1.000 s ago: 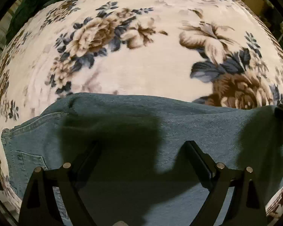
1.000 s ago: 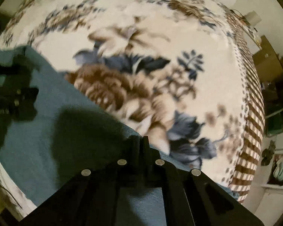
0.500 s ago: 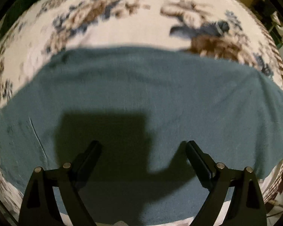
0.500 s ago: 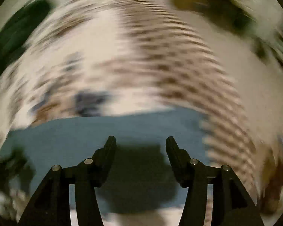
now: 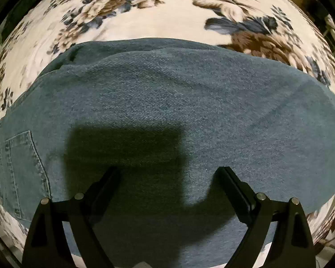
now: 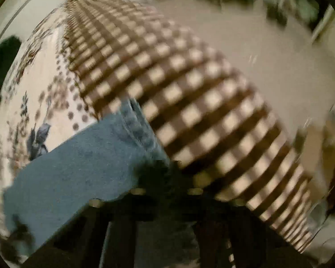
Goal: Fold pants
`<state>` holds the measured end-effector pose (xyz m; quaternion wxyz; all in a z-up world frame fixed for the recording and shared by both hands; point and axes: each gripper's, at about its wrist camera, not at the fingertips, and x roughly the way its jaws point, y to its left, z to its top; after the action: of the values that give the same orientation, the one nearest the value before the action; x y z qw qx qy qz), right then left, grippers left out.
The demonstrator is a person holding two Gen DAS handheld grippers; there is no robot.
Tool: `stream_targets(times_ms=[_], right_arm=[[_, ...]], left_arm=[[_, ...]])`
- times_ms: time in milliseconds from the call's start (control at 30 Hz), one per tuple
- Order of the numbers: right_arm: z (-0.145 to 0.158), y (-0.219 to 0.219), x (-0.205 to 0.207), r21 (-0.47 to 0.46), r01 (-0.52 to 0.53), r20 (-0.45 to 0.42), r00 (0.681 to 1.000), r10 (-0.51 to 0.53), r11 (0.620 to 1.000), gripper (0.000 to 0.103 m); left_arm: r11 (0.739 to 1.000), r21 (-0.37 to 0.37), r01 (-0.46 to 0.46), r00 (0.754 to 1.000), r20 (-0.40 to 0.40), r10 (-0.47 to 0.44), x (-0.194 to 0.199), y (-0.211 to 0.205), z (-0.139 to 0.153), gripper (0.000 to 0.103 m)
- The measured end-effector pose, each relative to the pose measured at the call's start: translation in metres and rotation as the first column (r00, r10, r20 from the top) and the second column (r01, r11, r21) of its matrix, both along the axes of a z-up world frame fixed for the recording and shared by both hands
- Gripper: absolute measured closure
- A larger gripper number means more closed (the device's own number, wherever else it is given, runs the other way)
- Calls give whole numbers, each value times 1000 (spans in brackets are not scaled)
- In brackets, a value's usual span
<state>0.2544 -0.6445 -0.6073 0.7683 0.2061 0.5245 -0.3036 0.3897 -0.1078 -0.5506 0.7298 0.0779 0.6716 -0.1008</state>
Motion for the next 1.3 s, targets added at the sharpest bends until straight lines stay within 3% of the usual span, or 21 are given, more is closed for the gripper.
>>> stream_targets(times_ms=[67,133,233,267,300,333,367,433,533,633,733,800,867,900,933,1000,1033,1133,1300], right_arm=[[18,4,2,-80,-1,33,999,3,997,101],[3,-4,7,-19,-4,-23,1000,3,1000,101],[-3,-12,8,1,-10,-55,998,10,1000,100],[-2,-17,2,39,14,-42,999,-12,999,86],[-2,-22,-7,80,66,-21,998,-64,995,54],[2,-27,-15,123,102,20,994,-105,987,40],[6,-27,-31,169,130,68,987,-143,977,33],[8,-20,-63,259,168,128,970,-206,951,33],[-14,-5,-95,434,201,179,936,-303,878,32],[-57,7,-105,606,194,219,891,-397,771,32],[-79,14,-97,641,165,305,842,-446,750,32],[-88,14,-91,668,145,379,778,-502,730,32],[-91,14,-85,681,140,416,734,-537,719,33],[-93,15,-79,682,134,435,716,-546,719,39],[-94,16,-74,680,134,437,716,-544,721,47],[-99,17,-62,666,154,416,735,-535,730,84],[-100,18,-57,657,159,410,745,-526,737,90],[-88,26,-38,583,176,391,795,-464,793,93],[-41,40,-24,483,164,407,828,-386,860,95]], left_arm=[[1000,-2,3,1000,2,-3,2,-2,-2,10],[1000,0,-2,1000,1,2,2,-2,-2,10],[1000,-11,-20,1000,-4,20,-5,4,4,11],[999,-19,-27,1000,-3,27,-12,8,8,11],[999,-37,-36,999,-2,36,-19,9,12,11],[997,-55,-47,999,-7,47,-24,12,15,11],[996,-71,-56,998,-12,56,-29,13,16,11],[988,-124,-88,996,-34,85,-39,16,13,11],[985,-132,-115,993,-22,113,-44,17,-2,8],[972,-174,-159,987,-12,159,-40,18,-10,0],[976,-142,-165,986,-3,166,-36,12,-14,0],[980,-118,-159,987,8,161,-33,8,-17,0],[983,-95,-159,986,29,163,-34,2,-18,0],[983,-89,-161,986,35,165,-33,1,-22,0],[982,-87,-166,985,38,169,-33,0,-22,0],[981,-86,-173,984,38,177,-25,-3,-24,0],[981,-86,-176,983,39,180,-24,-4,-25,0],[981,-86,-177,982,46,181,-18,-7,-28,0],[982,-78,-173,983,51,177,-24,-5,-26,0]])
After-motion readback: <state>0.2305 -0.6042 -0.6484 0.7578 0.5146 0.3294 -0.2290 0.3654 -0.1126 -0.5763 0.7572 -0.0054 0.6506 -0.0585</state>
